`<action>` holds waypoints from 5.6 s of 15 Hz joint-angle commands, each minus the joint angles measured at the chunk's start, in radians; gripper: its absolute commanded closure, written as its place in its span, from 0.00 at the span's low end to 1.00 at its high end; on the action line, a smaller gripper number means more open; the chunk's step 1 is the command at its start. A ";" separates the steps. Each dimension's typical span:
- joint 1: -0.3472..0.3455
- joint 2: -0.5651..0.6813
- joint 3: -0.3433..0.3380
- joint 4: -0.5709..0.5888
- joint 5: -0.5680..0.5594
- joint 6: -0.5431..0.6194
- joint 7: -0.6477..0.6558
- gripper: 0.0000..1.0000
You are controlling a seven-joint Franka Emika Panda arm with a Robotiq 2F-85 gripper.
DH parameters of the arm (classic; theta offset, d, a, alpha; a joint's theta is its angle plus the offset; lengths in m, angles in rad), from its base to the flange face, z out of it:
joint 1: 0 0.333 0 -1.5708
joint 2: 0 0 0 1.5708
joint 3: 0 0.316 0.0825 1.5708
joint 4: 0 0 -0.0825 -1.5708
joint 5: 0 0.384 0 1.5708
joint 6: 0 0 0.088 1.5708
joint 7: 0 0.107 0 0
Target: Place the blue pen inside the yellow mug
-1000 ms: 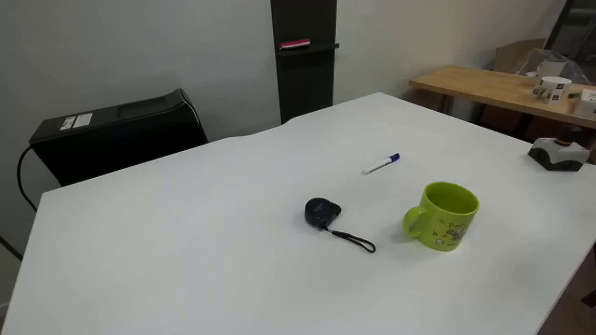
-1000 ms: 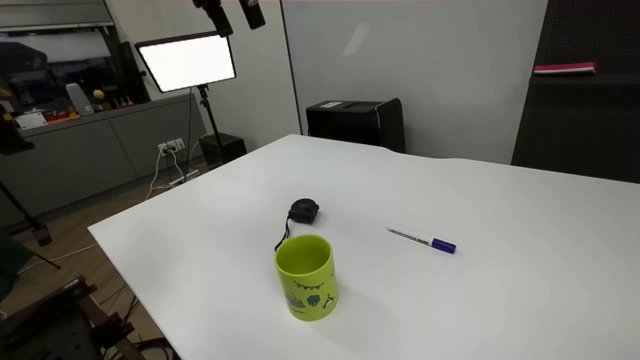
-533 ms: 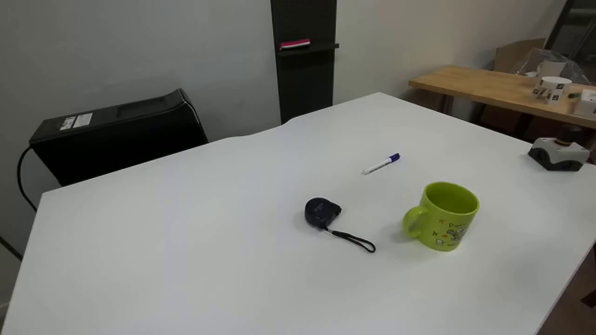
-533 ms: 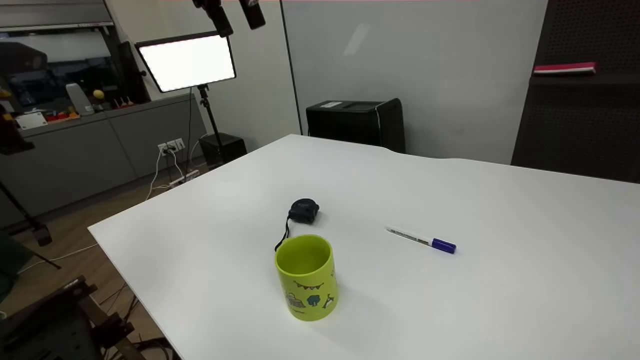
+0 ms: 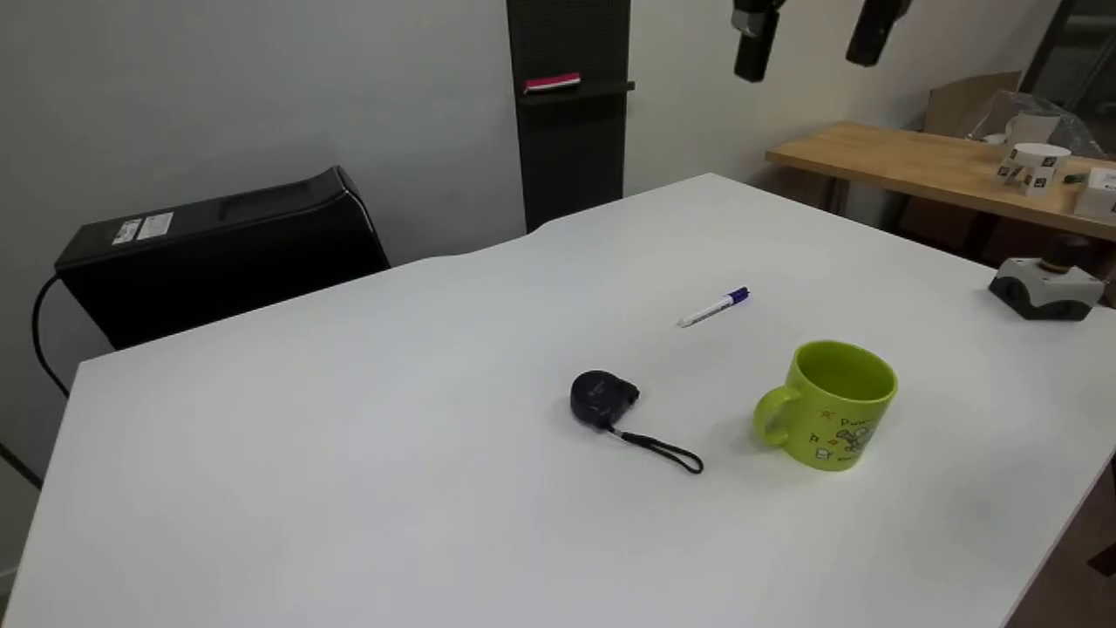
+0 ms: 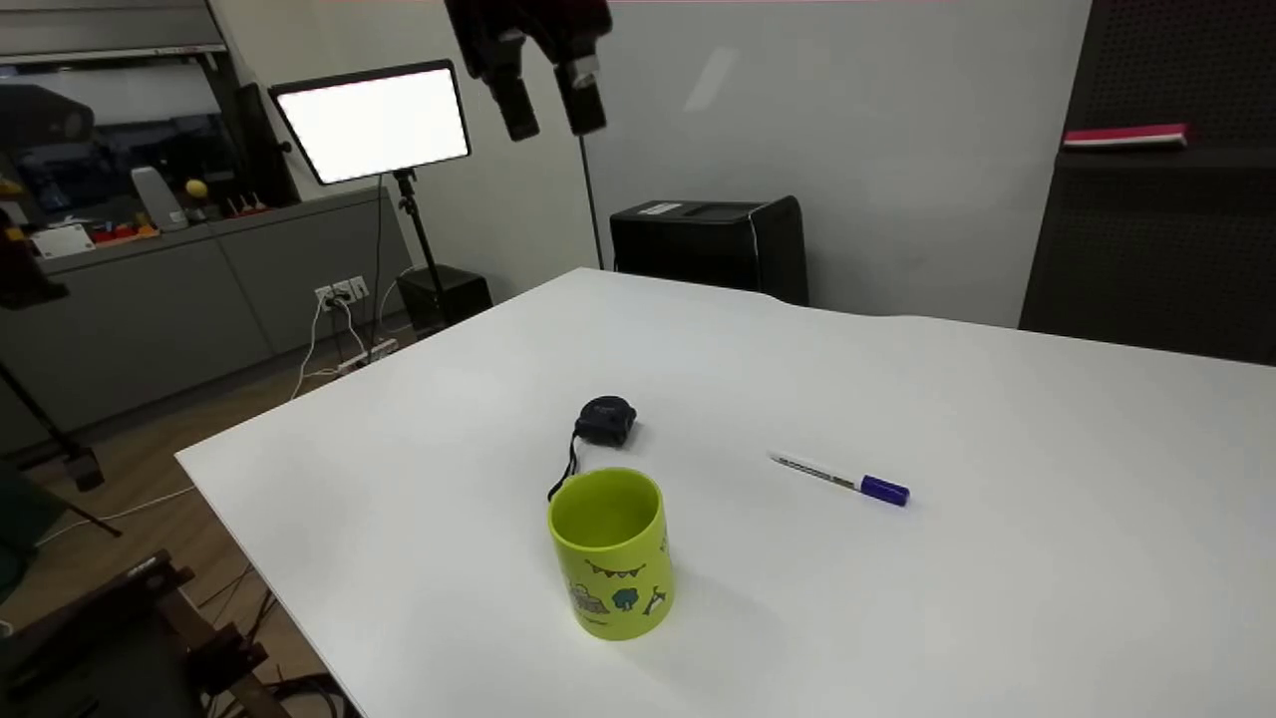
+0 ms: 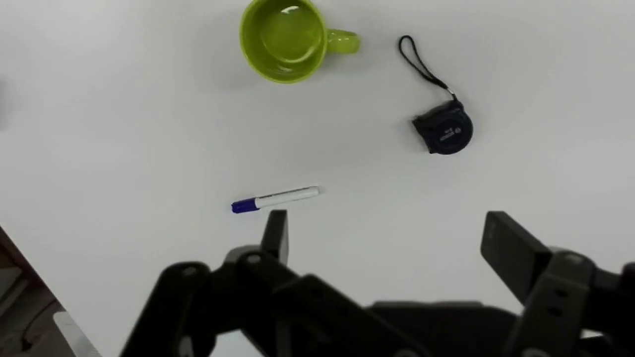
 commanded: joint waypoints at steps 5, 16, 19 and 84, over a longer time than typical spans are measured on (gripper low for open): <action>-0.127 0.130 -0.119 0.020 -0.117 0.064 0.230 0.00; -0.166 0.215 -0.240 0.055 -0.109 0.178 0.604 0.00; -0.153 0.197 -0.254 0.029 -0.088 0.172 0.571 0.00; 0.067 1.037 -0.378 0.695 0.131 0.242 0.810 0.00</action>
